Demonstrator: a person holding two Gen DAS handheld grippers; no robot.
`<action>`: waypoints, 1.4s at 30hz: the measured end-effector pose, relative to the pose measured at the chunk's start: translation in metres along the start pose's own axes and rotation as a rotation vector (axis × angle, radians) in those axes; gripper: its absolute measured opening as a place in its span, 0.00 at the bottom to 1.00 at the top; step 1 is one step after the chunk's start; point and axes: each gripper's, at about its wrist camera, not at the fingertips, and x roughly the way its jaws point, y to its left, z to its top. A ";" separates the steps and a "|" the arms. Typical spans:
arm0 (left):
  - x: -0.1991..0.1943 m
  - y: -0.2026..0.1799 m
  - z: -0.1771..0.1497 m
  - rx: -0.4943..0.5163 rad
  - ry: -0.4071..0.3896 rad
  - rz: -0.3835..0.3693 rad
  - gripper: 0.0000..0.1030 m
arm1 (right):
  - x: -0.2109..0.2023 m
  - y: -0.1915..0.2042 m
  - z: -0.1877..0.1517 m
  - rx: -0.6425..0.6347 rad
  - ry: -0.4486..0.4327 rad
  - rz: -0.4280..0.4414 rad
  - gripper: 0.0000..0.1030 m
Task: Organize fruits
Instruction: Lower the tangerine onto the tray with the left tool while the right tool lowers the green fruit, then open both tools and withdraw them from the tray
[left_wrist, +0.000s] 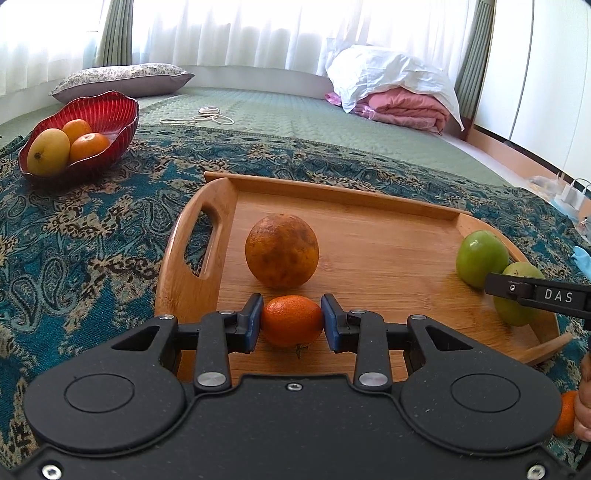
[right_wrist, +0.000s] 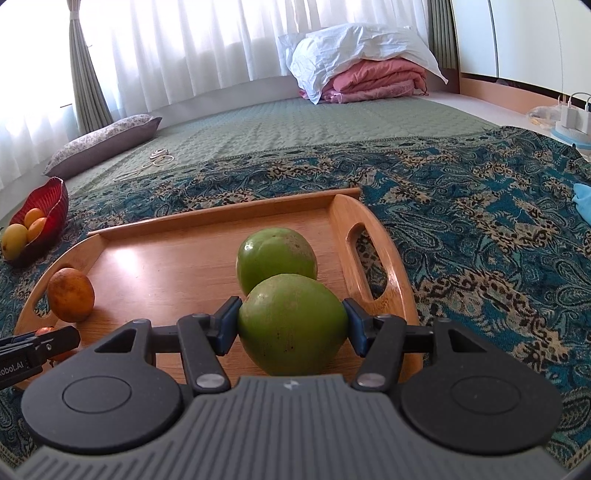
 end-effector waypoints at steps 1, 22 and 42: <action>0.001 0.000 0.000 0.000 0.001 0.001 0.31 | 0.001 0.000 0.000 0.004 0.002 0.001 0.60; -0.002 -0.005 -0.002 0.047 -0.005 0.007 0.38 | -0.004 0.003 0.000 -0.020 0.007 0.010 0.63; -0.033 -0.009 -0.015 0.075 -0.029 -0.012 0.74 | -0.030 0.002 -0.017 -0.057 -0.027 0.055 0.75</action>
